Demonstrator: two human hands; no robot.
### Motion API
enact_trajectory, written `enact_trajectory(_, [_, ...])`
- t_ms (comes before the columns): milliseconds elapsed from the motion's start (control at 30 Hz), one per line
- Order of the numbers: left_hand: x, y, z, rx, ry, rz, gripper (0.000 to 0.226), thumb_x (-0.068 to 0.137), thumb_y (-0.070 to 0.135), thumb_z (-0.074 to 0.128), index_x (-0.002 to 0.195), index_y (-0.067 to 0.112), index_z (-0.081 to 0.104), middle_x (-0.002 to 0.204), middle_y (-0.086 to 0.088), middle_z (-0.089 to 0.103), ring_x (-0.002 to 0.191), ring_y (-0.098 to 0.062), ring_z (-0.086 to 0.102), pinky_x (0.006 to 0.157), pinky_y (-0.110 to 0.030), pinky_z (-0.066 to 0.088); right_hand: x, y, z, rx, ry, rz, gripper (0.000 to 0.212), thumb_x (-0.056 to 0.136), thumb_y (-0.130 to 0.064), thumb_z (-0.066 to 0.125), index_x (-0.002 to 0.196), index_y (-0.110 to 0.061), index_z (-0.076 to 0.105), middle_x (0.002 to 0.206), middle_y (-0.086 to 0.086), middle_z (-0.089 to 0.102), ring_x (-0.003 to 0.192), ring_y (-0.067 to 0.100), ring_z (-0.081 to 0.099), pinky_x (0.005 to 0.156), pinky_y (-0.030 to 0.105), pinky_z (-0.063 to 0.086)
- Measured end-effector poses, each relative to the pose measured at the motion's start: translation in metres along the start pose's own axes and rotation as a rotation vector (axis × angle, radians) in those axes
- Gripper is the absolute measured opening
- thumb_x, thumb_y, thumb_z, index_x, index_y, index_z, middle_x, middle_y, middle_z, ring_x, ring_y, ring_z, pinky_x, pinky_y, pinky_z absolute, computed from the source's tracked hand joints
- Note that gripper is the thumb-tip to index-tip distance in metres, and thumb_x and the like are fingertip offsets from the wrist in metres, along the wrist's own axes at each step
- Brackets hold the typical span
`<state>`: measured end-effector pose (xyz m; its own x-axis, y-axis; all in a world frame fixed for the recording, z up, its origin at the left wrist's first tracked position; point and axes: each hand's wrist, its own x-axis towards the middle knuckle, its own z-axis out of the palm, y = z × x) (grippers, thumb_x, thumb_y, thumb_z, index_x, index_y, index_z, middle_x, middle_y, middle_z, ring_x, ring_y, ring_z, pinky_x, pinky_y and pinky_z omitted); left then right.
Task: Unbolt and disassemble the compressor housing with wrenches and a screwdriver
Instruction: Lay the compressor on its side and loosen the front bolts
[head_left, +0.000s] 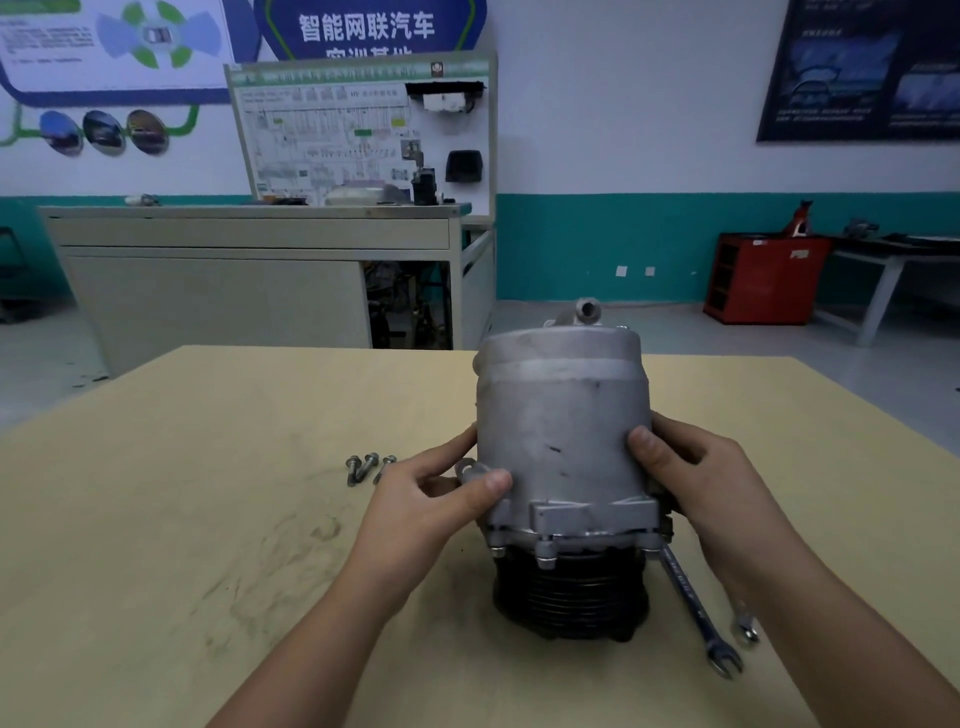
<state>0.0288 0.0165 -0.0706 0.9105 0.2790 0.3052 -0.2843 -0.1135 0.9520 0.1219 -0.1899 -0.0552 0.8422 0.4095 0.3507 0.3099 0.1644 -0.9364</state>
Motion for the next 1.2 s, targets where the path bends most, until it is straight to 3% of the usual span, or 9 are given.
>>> enact_trajectory(167, [0.0,0.001,0.012,-0.017,0.091,-0.013,0.064,0.064,0.045,0.07,0.123,0.02,0.062,0.083,0.001,0.076,0.083,-0.014,0.072,0.08,-0.03,0.056,0.004,-0.002,0.001,0.01,-0.037,0.035,0.048,0.06,-0.053,0.065,0.098,-0.024,0.069,0.096,-0.005,0.075,0.088,0.014,0.071,0.066,0.025,0.058])
enact_trajectory(300, [-0.003,0.002,0.017,-0.003,0.157,-0.01,0.069,0.055,0.056,0.068,0.116,0.024,0.067,0.078,0.0,0.075,0.079,-0.018,0.073,0.08,-0.036,0.058,0.003,0.002,-0.005,0.047,-0.15,0.044,0.054,0.076,-0.046,0.058,0.123,-0.02,0.06,0.113,-0.002,0.07,0.104,0.016,0.066,0.074,0.023,0.056])
enact_trajectory(433, [-0.002,0.0,0.017,-0.008,0.201,-0.025,0.052,0.065,0.047,0.069,0.112,0.024,0.068,0.077,0.001,0.075,0.08,-0.017,0.073,0.083,-0.038,0.057,0.003,0.009,-0.011,0.115,-0.225,0.051,0.047,0.091,-0.032,0.055,0.136,-0.024,0.048,0.128,-0.003,0.062,0.118,0.014,0.058,0.083,0.023,0.052])
enact_trajectory(600, [-0.005,-0.002,0.017,-0.031,0.264,-0.017,0.06,0.057,0.056,0.068,0.108,0.024,0.07,0.075,-0.001,0.075,0.077,-0.02,0.073,0.08,-0.042,0.058,0.003,0.011,0.0,-0.053,-0.134,-0.055,0.042,0.084,-0.047,0.049,0.125,-0.039,0.05,0.115,-0.018,0.067,0.108,0.002,0.062,0.077,0.012,0.049])
enact_trajectory(733, [-0.006,-0.003,0.016,0.003,0.265,-0.006,0.064,0.06,0.058,0.066,0.114,0.024,0.068,0.074,-0.002,0.075,0.077,-0.021,0.073,0.082,-0.041,0.056,0.005,0.017,0.004,-0.196,0.003,-0.111,0.051,0.078,-0.057,0.044,0.121,-0.032,0.05,0.093,-0.025,0.07,0.087,-0.005,0.066,0.066,0.007,0.047])
enact_trajectory(800, [-0.005,-0.003,0.016,0.043,0.22,0.004,0.065,0.065,0.055,0.064,0.121,0.022,0.064,0.075,0.003,0.075,0.076,-0.015,0.073,0.081,-0.033,0.055,0.006,0.019,0.004,-0.221,0.059,-0.112,0.051,0.077,-0.059,0.042,0.115,-0.028,0.054,0.088,-0.019,0.071,0.08,-0.004,0.066,0.063,0.009,0.047])
enact_trajectory(967, [-0.007,0.001,0.018,0.085,0.172,0.04,0.068,0.061,0.059,0.074,0.12,0.028,0.059,0.066,0.007,0.073,0.067,-0.002,0.07,0.057,-0.005,0.045,0.006,0.019,0.003,-0.324,0.152,-0.144,0.044,0.083,-0.053,0.034,0.088,-0.016,0.058,0.077,-0.004,0.061,0.069,0.003,0.055,0.059,0.015,0.042])
enact_trajectory(1100, [-0.003,-0.004,0.015,0.066,0.225,-0.007,0.067,0.062,0.054,0.069,0.116,0.014,0.067,0.074,0.002,0.075,0.073,-0.013,0.072,0.07,-0.025,0.055,0.006,0.016,0.007,-0.378,0.185,-0.17,0.044,0.083,-0.054,0.033,0.074,-0.016,0.054,0.066,-0.005,0.055,0.06,0.002,0.049,0.056,0.02,0.038])
enact_trajectory(1200, [-0.003,-0.006,0.013,0.062,0.23,-0.039,0.047,0.063,0.059,0.074,0.081,0.016,0.077,0.065,-0.001,0.071,0.056,-0.016,0.066,0.056,-0.026,0.053,0.006,0.016,0.008,-0.415,0.189,-0.12,0.06,0.08,-0.06,0.03,0.08,-0.01,0.061,0.075,0.004,0.065,0.074,0.018,0.059,0.068,0.033,0.045])
